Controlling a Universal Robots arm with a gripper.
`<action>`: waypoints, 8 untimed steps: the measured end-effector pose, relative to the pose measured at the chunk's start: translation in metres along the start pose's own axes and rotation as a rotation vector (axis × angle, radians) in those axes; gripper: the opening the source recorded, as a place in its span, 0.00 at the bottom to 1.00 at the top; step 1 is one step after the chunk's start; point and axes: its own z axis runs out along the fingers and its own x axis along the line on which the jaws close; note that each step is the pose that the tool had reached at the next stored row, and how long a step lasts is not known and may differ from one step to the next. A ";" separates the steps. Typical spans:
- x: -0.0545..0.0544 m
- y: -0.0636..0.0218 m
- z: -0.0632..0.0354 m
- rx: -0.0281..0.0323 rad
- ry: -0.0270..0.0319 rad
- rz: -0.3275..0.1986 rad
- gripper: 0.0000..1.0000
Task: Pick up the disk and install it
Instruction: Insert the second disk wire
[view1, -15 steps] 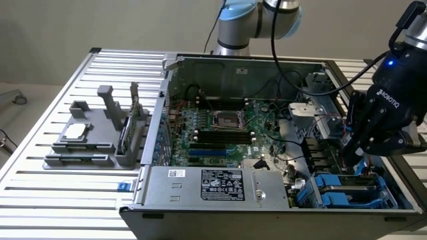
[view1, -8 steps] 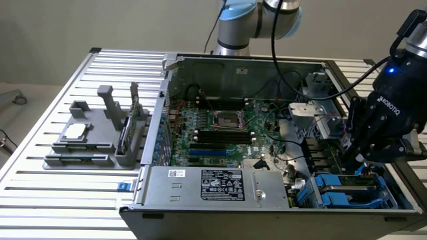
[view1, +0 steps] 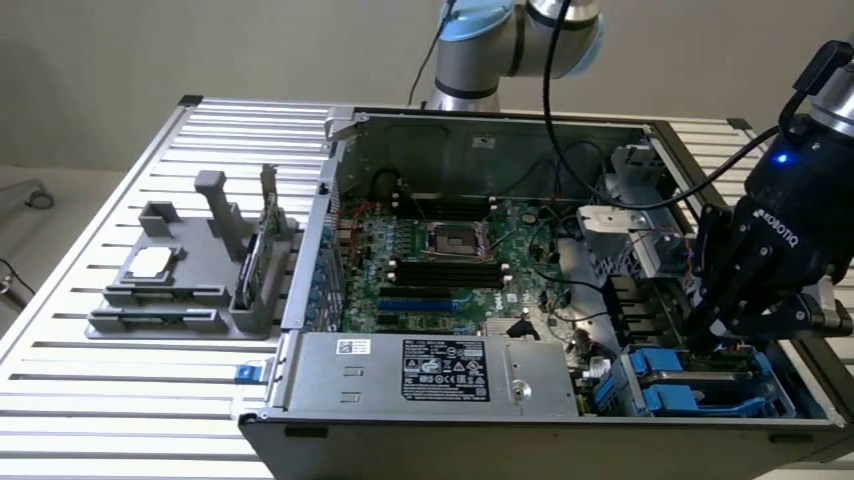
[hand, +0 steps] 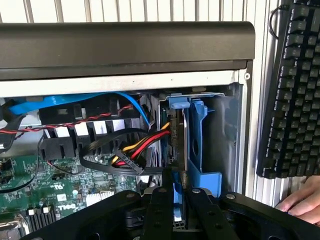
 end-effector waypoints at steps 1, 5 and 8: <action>0.000 0.0006 0.0004 0.0001 0.0004 0.000 0.17; 0.001 0.0046 0.0009 0.0001 0.0019 0.000 0.17; 0.000 0.0062 0.0021 0.0005 0.0068 -0.001 0.17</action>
